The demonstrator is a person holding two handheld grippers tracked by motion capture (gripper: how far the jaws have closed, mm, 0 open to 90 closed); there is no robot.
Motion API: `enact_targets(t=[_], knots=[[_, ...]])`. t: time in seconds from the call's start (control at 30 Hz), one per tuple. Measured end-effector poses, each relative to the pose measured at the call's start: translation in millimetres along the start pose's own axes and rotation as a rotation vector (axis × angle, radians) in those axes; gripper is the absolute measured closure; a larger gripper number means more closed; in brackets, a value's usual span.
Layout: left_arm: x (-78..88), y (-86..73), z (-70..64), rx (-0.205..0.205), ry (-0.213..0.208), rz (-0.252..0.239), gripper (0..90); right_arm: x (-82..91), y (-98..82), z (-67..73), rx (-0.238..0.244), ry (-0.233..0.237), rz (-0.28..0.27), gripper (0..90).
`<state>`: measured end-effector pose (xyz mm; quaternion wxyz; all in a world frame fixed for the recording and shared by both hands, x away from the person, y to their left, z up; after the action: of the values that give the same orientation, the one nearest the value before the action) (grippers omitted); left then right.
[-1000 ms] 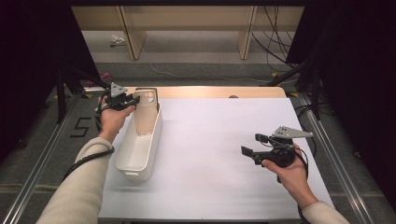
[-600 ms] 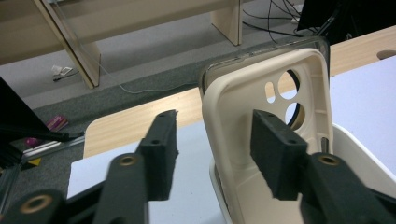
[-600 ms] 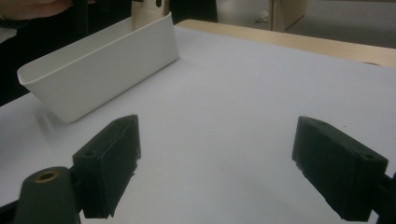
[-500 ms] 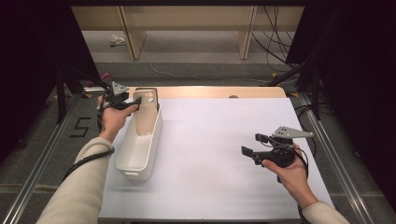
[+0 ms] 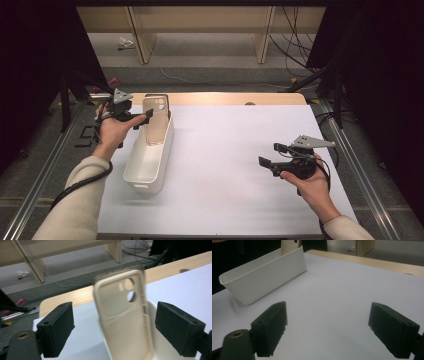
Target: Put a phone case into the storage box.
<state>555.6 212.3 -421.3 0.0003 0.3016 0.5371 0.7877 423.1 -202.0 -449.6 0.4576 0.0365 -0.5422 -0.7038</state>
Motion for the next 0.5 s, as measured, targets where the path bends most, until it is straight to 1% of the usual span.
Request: enact_targets(t=[0.1, 0.2, 0.3, 0.43, 0.5], knots=[[12.4, 0.2, -11.4, 0.004, -0.037, -0.019, 11.2, 0.5, 0.4, -1.0, 0.001, -0.002, 0.000, 16.2], [26.5, -3.2, -24.0, 0.016, -0.071, -0.049, 9.8, 0.8, 0.6, -2.4, 0.001, -0.008, -0.003, 16.1], [42.6, -8.1, -37.1, 0.009, -0.099, -0.085, 8.2, 1.3, 0.3, -3.1, 0.002, -0.008, -0.001, 16.2], [60.7, -17.9, -57.8, 0.007, -0.147, -0.126, 7.8, 3.0, -2.3, -4.7, 0.005, -0.011, 0.009, 16.2], [69.2, -23.4, -69.2, -0.006, -0.170, -0.145, 7.7, 5.2, -3.1, -6.0, 0.007, -0.014, 0.010, 16.2]])
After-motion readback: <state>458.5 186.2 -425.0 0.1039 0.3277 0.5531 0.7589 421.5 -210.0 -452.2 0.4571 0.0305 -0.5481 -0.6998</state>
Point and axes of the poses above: each handheld gripper's, and its own axes: x roughly backward along the jaws, y roughly out of its top, z roughly to its left, the point moved 9 cm from there along -x, roughly forward along the jaws, and after that the axes turned 15 degrees about -x, right-handed, at the moved point
